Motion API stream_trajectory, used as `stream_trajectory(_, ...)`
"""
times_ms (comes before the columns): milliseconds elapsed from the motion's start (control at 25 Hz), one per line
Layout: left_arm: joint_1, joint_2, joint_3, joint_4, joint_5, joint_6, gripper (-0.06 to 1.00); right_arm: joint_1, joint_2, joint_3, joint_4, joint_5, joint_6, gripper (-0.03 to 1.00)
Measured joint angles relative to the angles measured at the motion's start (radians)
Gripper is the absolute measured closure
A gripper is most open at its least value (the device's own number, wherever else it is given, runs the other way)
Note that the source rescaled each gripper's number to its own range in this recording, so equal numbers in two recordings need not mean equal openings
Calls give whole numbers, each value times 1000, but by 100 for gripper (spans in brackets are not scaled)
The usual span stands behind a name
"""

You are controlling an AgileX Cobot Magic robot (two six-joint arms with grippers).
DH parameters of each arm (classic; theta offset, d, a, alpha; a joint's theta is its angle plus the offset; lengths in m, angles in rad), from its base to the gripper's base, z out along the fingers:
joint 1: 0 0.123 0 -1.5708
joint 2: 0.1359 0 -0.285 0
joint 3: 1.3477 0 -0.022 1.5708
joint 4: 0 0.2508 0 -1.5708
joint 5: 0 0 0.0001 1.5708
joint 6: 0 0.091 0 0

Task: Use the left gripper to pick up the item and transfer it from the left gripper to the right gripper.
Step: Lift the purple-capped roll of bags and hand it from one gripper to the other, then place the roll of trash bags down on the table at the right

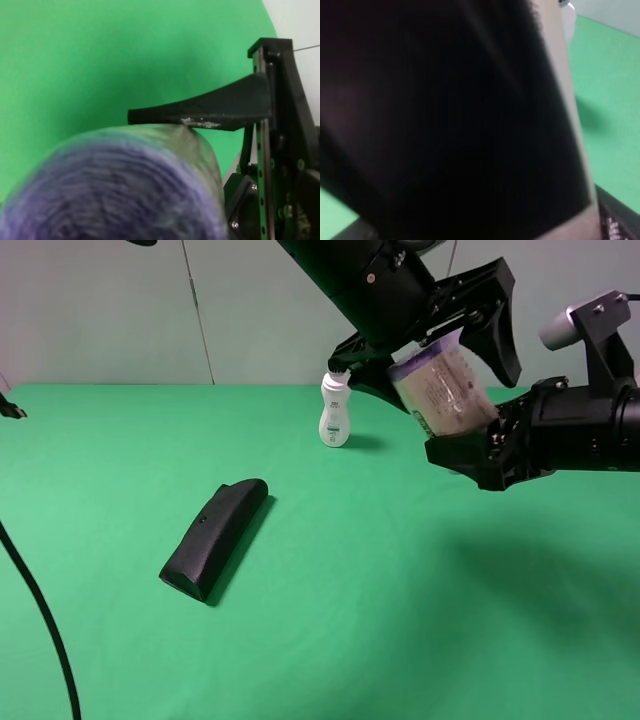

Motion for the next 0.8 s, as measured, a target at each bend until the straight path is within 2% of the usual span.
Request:
stream_trajectory(160,0,0,0,0,-1,-1,-4,0,0,0,0,1,0,88)
stream_trajectory(480,17,-16,0,9,5,-7,-6,0,0,0,0,3,0,88)
stream_trajectory(600,45,-51,0,60,17,-43,-6,0,0,0,-1,3,0,90)
stream_trajectory(800,111,-110,0,192,55,-102,-6,0,0,0,-3,3,0,94)
